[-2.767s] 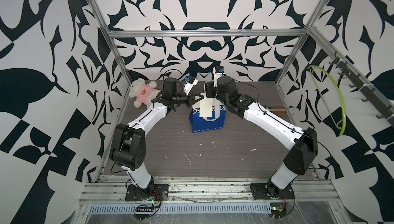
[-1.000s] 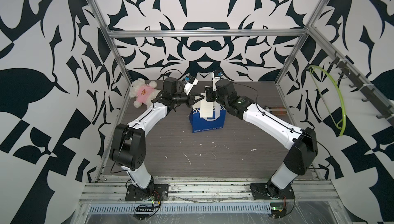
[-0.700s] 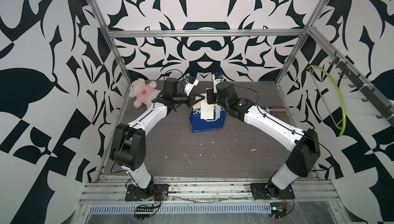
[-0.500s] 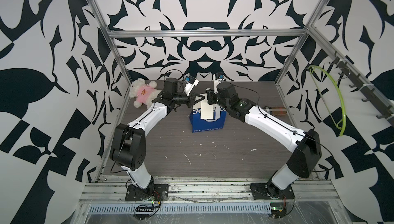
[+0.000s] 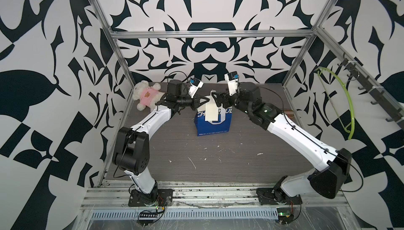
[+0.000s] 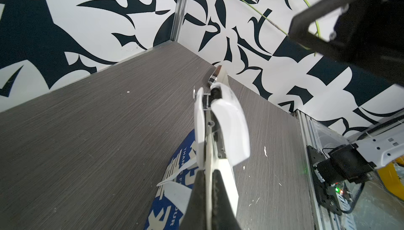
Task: Staple the receipts to the bags
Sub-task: Staple the receipt to the takeout bag.
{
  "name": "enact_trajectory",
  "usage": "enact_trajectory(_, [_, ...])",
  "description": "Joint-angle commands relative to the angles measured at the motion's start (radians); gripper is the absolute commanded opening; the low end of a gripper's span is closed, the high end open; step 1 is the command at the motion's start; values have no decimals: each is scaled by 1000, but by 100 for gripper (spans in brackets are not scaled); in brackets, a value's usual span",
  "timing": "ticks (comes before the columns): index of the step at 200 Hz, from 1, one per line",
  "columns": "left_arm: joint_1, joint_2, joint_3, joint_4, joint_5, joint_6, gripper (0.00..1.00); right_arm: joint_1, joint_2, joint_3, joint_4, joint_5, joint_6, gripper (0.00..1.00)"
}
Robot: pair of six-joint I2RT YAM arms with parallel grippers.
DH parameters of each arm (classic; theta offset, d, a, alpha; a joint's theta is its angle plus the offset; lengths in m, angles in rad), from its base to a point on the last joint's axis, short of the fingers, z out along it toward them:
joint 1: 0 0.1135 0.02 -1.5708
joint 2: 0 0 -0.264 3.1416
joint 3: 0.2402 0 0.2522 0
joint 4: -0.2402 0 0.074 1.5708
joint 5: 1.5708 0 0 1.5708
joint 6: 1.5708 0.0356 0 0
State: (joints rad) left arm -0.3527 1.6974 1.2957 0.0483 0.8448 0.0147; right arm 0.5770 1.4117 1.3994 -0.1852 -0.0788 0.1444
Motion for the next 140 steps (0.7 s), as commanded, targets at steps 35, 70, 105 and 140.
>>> enact_trajectory(35, [3, -23, 8, -94, 86, 175, 0, -202, 24, 72, -181, -646, -627, 94])
enact_trajectory(70, [3, -26, 22, -145, 100, 228, 0, -198, 161, 232, -414, -753, -910, 94])
enact_trajectory(105, [3, -26, 26, -176, 121, 269, 0, -190, 218, 262, -356, -746, -927, 95])
enact_trajectory(140, [3, -31, 29, -200, 141, 309, 0, -189, 290, 351, -476, -755, -1030, 95])
